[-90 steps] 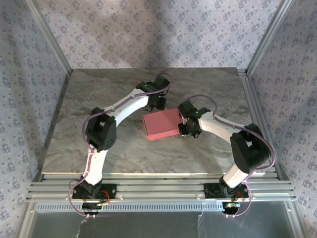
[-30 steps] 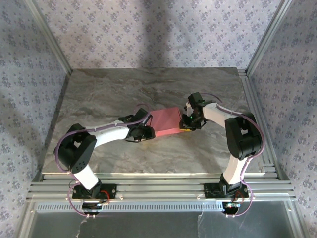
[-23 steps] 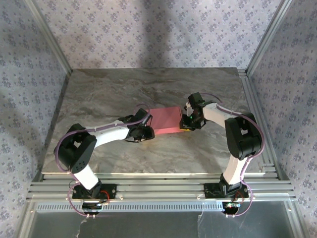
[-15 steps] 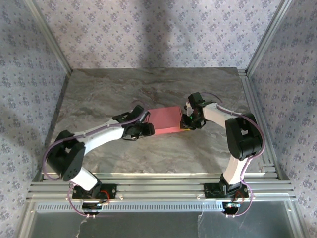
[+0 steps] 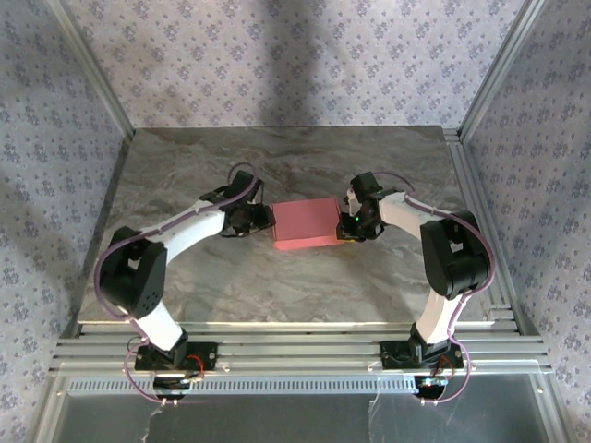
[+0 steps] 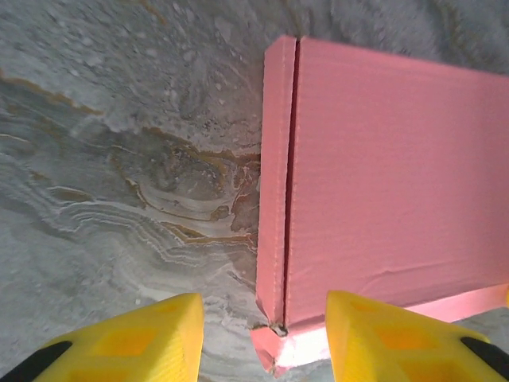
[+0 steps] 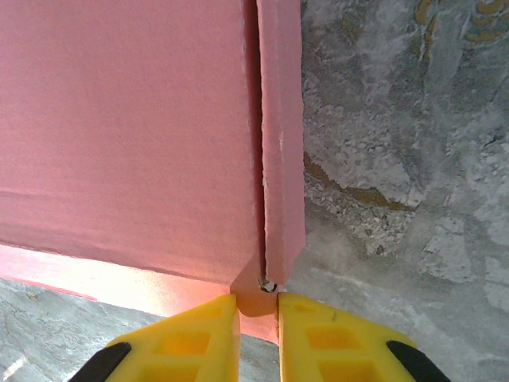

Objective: Fold the paper box

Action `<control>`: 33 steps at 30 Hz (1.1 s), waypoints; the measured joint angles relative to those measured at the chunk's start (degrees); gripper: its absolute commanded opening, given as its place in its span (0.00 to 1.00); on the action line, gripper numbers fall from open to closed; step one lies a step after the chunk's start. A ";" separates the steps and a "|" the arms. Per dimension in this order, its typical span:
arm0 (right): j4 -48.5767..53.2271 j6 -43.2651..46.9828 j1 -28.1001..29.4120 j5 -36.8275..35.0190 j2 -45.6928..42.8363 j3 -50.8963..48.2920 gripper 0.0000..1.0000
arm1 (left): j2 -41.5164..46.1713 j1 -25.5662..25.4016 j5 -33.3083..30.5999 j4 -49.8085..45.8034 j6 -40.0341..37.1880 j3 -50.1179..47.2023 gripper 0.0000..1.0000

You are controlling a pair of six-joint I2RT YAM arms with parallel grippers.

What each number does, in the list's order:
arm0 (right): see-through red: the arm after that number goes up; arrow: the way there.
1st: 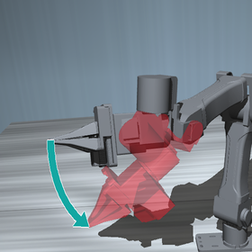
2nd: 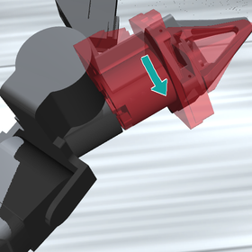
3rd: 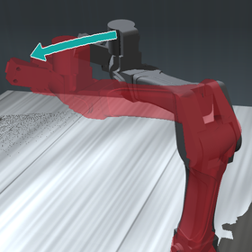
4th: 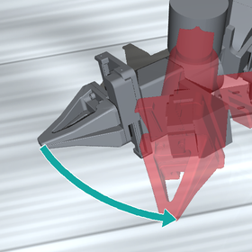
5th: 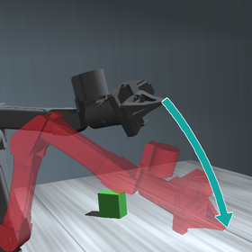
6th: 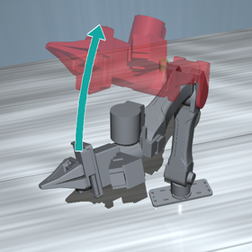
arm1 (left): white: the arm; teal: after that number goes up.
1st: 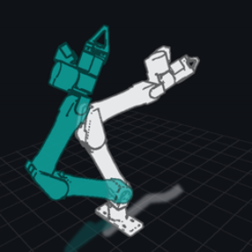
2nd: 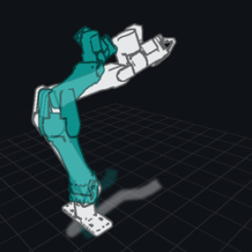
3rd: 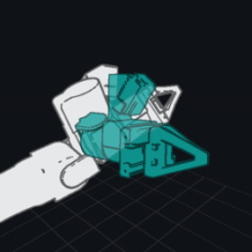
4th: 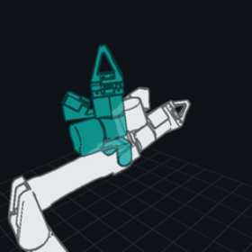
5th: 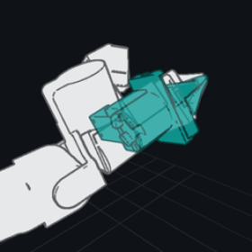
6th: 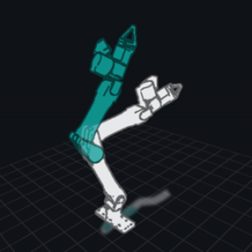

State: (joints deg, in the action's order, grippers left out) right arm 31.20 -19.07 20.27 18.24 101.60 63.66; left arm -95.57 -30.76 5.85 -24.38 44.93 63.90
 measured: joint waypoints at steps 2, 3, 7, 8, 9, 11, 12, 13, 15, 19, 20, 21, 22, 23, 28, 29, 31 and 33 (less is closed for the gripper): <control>0.00 0.00 0.00 0.02 0.00 0.00 0.19 | -2.16 -0.11 0.42 -0.13 -0.74 1.07 0.41; 0.00 0.00 -0.04 0.04 0.00 0.00 0.19 | -3.52 -0.11 0.55 -0.39 -1.14 2.19 0.41; 0.02 0.00 -0.04 0.20 0.00 0.00 0.19 | -7.98 -0.55 0.57 -0.72 -2.51 6.25 0.37; 0.02 0.00 -0.11 0.20 0.00 0.00 0.19 | -8.52 -0.70 0.52 -0.83 -2.60 6.60 0.37; 0.02 0.00 -0.13 0.22 0.00 0.00 0.19 | -8.90 -0.79 0.35 -0.87 -2.78 6.73 0.37; 0.04 0.00 -0.15 0.24 0.00 0.00 0.19 | -9.64 -0.92 0.35 -0.94 -3.04 6.78 0.33; 0.02 0.00 -0.15 0.24 0.00 0.00 0.19 | -10.19 -1.07 0.37 -0.96 -3.23 6.84 0.32; 0.04 0.00 -0.15 0.24 0.00 0.00 0.19 | -10.82 -1.16 0.35 -1.03 -3.45 6.95 0.31; 0.02 0.00 -0.20 0.24 0.00 0.00 0.19 | -11.93 -1.22 0.44 -1.03 -3.52 7.39 0.30; 0.04 0.00 -0.37 0.48 0.00 0.00 0.19 | -11.85 -1.27 0.17 -0.24 -3.26 7.39 0.23; 0.04 0.00 -0.37 0.50 0.00 0.00 0.19 | -11.85 -1.33 0.17 0.02 -3.15 7.28 0.23; 0.04 0.00 -0.42 0.59 0.00 0.00 0.19 | -11.85 -1.53 0.17 0.20 -3.10 7.23 0.20; 0.07 0.00 -0.42 0.63 0.00 0.00 0.19 | -11.85 -1.57 0.15 0.35 -2.97 7.23 0.19; 0.07 0.00 -0.42 0.63 0.00 0.00 0.19 | -11.85 -1.62 0.15 0.44 -2.93 7.23 0.19; 0.04 0.00 -0.52 0.66 0.00 0.00 0.19 | -10.84 -1.62 -0.28 1.75 -2.62 5.84 0.16; 0.00 0.00 -0.59 0.68 0.00 0.00 0.19 | -10.51 -1.62 -0.37 1.90 -2.43 5.49 0.16; 0.00 0.00 -0.61 0.68 0.00 0.00 0.19 | -10.03 -1.62 -0.74 1.95 -2.27 5.03 0.18; 0.04 0.00 -0.68 0.66 0.00 0.00 0.19 | -9.51 -1.49 -1.42 1.90 -2.25 4.55 0.21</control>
State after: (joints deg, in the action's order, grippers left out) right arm 31.24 -19.07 19.59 18.90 101.60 63.66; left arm -105.08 -32.25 4.43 -22.48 42.68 68.45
